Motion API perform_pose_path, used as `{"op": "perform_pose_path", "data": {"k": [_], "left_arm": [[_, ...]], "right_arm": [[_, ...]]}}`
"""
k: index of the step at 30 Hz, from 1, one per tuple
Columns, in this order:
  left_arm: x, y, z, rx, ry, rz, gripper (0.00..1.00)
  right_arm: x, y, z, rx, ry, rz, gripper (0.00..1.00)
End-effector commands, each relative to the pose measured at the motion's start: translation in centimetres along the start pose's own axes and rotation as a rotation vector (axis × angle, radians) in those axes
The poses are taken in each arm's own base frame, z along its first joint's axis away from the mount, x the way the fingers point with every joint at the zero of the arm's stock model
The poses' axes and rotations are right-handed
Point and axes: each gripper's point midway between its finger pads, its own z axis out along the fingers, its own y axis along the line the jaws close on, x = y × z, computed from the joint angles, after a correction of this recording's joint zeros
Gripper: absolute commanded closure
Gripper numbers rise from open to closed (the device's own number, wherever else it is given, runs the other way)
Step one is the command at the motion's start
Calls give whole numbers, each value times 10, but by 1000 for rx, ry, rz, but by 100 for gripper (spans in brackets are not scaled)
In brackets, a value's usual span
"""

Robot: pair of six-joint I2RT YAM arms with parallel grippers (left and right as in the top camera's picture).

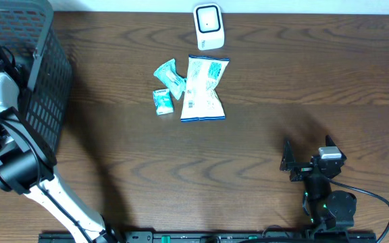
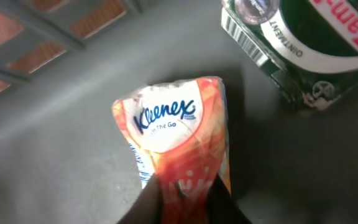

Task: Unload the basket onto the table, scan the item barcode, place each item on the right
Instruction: 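Grasp the orange Kleenex pack in the basket with the left gripper, then carry the orange Kleenex pack under the scanner with the left gripper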

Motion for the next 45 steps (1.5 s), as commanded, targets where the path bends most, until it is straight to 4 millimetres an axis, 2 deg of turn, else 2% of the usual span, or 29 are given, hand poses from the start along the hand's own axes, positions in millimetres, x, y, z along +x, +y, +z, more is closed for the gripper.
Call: {"op": "perform_pose_path", "data": {"k": [1,2,3,5,6,7,8,10,12,14,17,19,22,23,26,29,30,34,36,38,39,42,43,45], "left_arm": [[-13,4,-23,23,-35,11,92],[-24,2,-38,51,-73,-1,93],[-42,-2,-66,107,-140,-23,93],[-63,-6,-103,188,-225,-49,93],[-78,-10,-134,259,-292,-61,93],[-84,-11,-149,287,-323,-66,93],[-96,-12,-189,363,-401,-76,93],[-105,-10,-233,442,-475,-97,92],[-104,-10,-275,542,-511,-125,93],[-88,-31,-326,763,-508,-59,93],[-63,-65,-377,1010,-490,63,93],[-47,-87,-393,1082,-470,121,93],[-19,-120,-401,1124,-445,241,93],[2,-141,-404,1143,-439,349,93],[48,-176,-406,1163,-422,565,93],[99,-207,-392,1110,-344,729,93],[106,-209,-389,1096,-330,747,93],[160,-226,-361,1001,-189,867,93],[181,-233,-353,993,-151,947,93],[195,-241,-331,913,-139,1023,93],[197,-244,-307,803,-139,1040,92],[198,-244,-264,621,-118,1044,92],[197,-242,-239,526,-97,1015,93],[197,-240,-212,429,-79,991,93]], "right_arm": [[1,2,0,-9,0,-8,1],[1,2,0,-9,1,-8,1],[1,2,0,-9,0,-8,1],[1,2,0,-9,1,-8,1],[1,2,0,-9,0,-8,1],[1,2,0,-9,0,-8,1],[1,2,0,-9,0,-8,1],[1,2,0,-9,1,-8,1],[1,2,0,-9,1,-8,1],[1,2,0,-9,0,-8,1],[1,2,0,-9,0,-8,1],[1,2,0,-9,0,-8,1],[1,2,0,-9,0,-8,1],[1,2,0,-9,0,-8,1],[1,2,0,-9,0,-8,1],[1,2,0,-9,0,-8,1],[1,2,0,-9,0,-8,1],[1,2,0,-9,0,-8,1],[1,2,0,-9,0,-8,1],[1,2,0,-9,0,-8,1],[1,2,0,-9,0,-8,1],[1,2,0,-9,1,-8,1],[1,2,0,-9,1,-8,1],[1,2,0,-9,0,-8,1]]}}
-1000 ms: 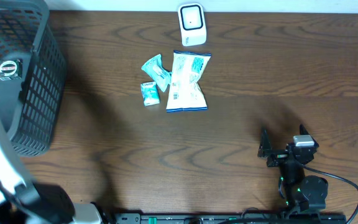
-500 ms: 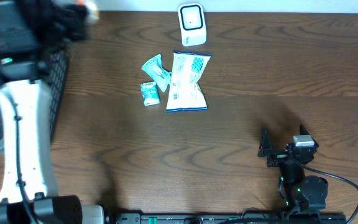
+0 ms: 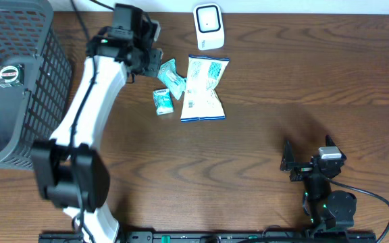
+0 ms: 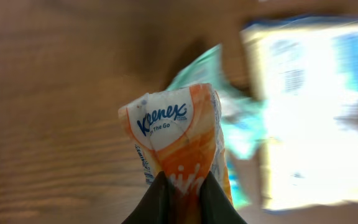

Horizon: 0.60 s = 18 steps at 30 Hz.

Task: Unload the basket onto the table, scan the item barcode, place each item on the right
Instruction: 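Carry the orange Kleenex pack under the scanner with the left gripper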

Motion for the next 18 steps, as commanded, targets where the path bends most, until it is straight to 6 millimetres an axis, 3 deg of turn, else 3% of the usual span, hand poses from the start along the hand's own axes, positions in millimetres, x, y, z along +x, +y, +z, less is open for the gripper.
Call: {"op": "perform_pose_path", "data": {"k": [1,7,10,18], "left_arm": [[28,51,42,-274,127,-65,92],[59,54,97,-294,233,-148,93],[63,47,106,-258,246,-181,92],[60,6,112,-33,248,-204,92]], "right_arm": [[1,2,0,-9,1,-8,1],[1,2,0,-9,1,-8,1],[1,2,0,-9,1,-8,1],[1,2,0,-9,1,-8,1]]}}
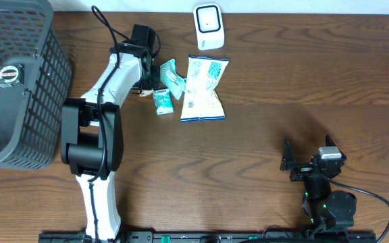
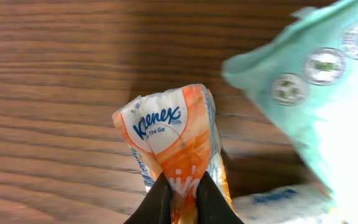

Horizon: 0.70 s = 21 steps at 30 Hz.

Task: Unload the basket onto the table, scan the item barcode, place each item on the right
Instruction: 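Carry the orange Kleenex pack under the scanner with the left gripper, then release the orange Kleenex pack beside the other packs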

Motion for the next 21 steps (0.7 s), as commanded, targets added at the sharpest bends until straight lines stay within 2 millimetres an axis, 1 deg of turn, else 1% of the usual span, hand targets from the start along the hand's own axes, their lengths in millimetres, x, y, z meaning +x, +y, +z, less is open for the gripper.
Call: {"op": "perform_pose_path", "data": {"k": [1,6,9,10,11,12,13,14,17,18,19,20,21], "left_arm": [[7,-24,2,118,32,-8,93],[8,-36,1,126,28,17,92],[8,-46,0,133,19,67,92],[8,-49,0,135,15,91,91],[8,-52,-1,137,9,116,86],[7,-54,-1,138,5,125,83],[4,-55,-2,139,-7,128,76],[2,-55,-3,139,-12,128,72],[-9,-51,-12,140,-44,117,50],[-14,-49,-19,141,-64,112,42],[-19,-47,-28,142,-86,107,29],[-22,-45,-34,143,-102,103,20],[-30,-41,-47,141,-136,94,11]], "right_arm": [[1,2,0,-9,1,-8,1],[1,2,0,-9,0,-8,1],[1,2,0,-9,0,-8,1],[1,2,0,-9,0,-8,1],[1,2,0,-9,0,-8,1],[1,2,0,-9,0,-8,1],[1,2,0,-9,1,-8,1],[1,2,0,-9,0,-8,1],[1,2,0,-9,0,-8,1],[1,2,0,-9,0,-8,1],[1,2,0,-9,0,-8,1],[1,2,0,-9,0,-8,1],[1,2,0,-9,0,-8,1]]}}
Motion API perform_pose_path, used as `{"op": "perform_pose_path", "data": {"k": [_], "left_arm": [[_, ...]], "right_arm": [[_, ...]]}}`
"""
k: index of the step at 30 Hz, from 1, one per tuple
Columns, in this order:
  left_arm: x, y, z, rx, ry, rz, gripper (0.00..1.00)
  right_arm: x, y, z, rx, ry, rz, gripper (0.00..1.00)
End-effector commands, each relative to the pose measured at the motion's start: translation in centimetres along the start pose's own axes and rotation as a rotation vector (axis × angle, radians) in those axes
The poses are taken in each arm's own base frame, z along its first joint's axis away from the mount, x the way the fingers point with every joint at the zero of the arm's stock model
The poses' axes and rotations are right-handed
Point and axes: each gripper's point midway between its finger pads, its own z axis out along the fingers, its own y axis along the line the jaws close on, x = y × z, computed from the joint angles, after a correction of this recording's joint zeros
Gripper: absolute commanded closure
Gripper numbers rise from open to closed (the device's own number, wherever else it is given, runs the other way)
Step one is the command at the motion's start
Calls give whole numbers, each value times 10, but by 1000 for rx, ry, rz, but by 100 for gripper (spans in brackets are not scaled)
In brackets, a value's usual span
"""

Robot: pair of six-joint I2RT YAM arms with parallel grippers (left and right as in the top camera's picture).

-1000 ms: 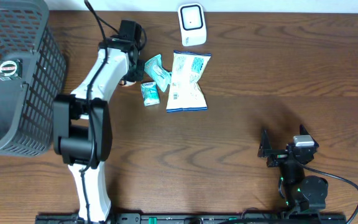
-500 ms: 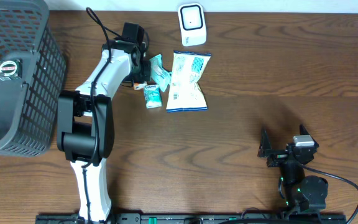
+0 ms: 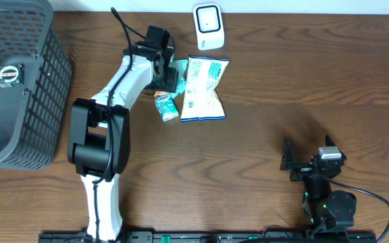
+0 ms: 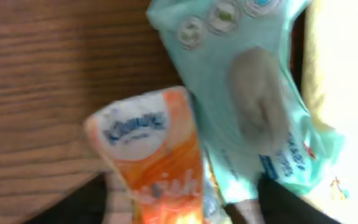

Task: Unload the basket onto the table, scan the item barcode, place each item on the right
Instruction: 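Release the orange Kleenex pack beside the other packs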

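The orange-and-white Kleenex tissue pack (image 4: 151,143) lies on the wooden table (image 3: 262,74), against a teal wipes packet (image 4: 247,93). My left gripper (image 4: 179,208) is open, its dark fingers (image 4: 79,202) spread on either side of the pack and apart from it. Seen from overhead, the left gripper (image 3: 163,67) hangs over the item pile just left of the white-and-blue bag (image 3: 203,88), and hides the pack. The white barcode scanner (image 3: 209,27) stands at the back edge. My right gripper (image 3: 290,160) rests open at the front right, holding nothing.
A grey mesh basket (image 3: 42,81) fills the far left, with a round tin (image 3: 9,74) inside it. A small teal packet (image 3: 166,106) lies in front of the pile. The left arm stretches from the front edge up to the pile.
My left gripper has opened and let go of the Kleenex pack, which now lies on the table beside the teal wipes. The gripper has shifted slightly right, toward the pile.
My left gripper was first shut on the Kleenex pack inside the basket, next to a green box. Then it held the pack over the table near the teal packet, then low beside the pile. Now the pack lies released there. The right arm stayed still.
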Motion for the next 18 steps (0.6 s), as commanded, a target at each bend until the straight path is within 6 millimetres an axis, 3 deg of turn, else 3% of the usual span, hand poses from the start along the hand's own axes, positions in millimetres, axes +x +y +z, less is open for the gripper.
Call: {"op": "perform_pose_path", "data": {"k": [1,2,5,10,13,15,17,18], "left_arm": [[-37,12,-57,-4,-155,-14,10],[-42,15,-68,-7,-185,-20,9],[-70,36,-134,-18,-369,-57,7],[-101,93,-245,-77,-690,-144,6],[-104,145,-320,-156,-898,-220,6],[-97,187,-358,-202,-1002,-325,6],[-84,231,-376,-251,-1055,-444,6],[-71,262,-380,-278,-1068,-560,6]], "right_arm": [[1,2,0,-9,0,-8,1],[1,2,0,-9,1,-8,1],[1,2,0,-9,1,-8,1],[1,2,0,-9,0,-8,1],[1,2,0,-9,0,-8,1],[1,2,0,-9,0,-8,1],[1,2,0,-9,1,-8,1],[1,2,0,-9,0,-8,1]]}}
